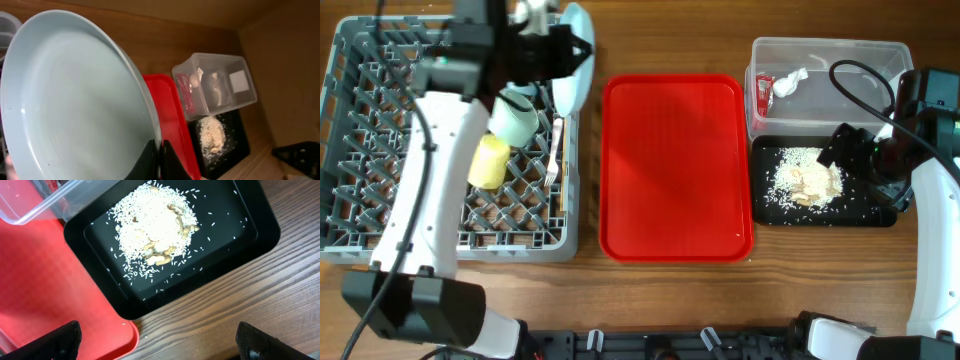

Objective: Sort waste into correct bins and load items into the dishwasher rack
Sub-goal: 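Lift the plate and stand it upright in the rack with left gripper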

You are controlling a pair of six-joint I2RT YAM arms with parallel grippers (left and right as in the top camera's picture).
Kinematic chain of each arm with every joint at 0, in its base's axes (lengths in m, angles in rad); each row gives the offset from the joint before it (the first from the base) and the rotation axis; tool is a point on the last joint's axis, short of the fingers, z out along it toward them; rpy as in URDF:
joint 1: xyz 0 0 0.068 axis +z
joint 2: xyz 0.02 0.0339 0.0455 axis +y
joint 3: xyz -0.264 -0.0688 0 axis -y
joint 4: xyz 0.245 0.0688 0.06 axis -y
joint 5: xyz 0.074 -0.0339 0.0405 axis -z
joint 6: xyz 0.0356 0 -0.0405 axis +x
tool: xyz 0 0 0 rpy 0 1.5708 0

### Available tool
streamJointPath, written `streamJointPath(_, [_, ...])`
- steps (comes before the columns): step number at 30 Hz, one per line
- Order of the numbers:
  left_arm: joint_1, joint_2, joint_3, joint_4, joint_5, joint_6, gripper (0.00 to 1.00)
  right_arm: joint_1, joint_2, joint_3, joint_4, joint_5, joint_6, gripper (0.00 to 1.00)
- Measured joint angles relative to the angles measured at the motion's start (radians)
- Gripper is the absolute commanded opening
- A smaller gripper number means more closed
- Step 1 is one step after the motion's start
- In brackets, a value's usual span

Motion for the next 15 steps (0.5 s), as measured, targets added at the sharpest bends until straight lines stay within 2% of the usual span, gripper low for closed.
streamJointPath(1, [0.042,0.000,0.000,-0.002,0.046,-0.004,0.04,0.000,0.000,0.000,0.000,0.000,0.000,1.00])
streamJointPath(6, [0.094,0.000,0.000,-0.032,0.099,-0.010,0.04,0.000,0.000,0.000,0.000,0.000,0.000,1.00])
streamJointPath(15, [0.111,0.038,0.000,-0.048,0.130,-0.011,0.04,0.000,0.000,0.000,-0.001,0.000,0.000,1.00])
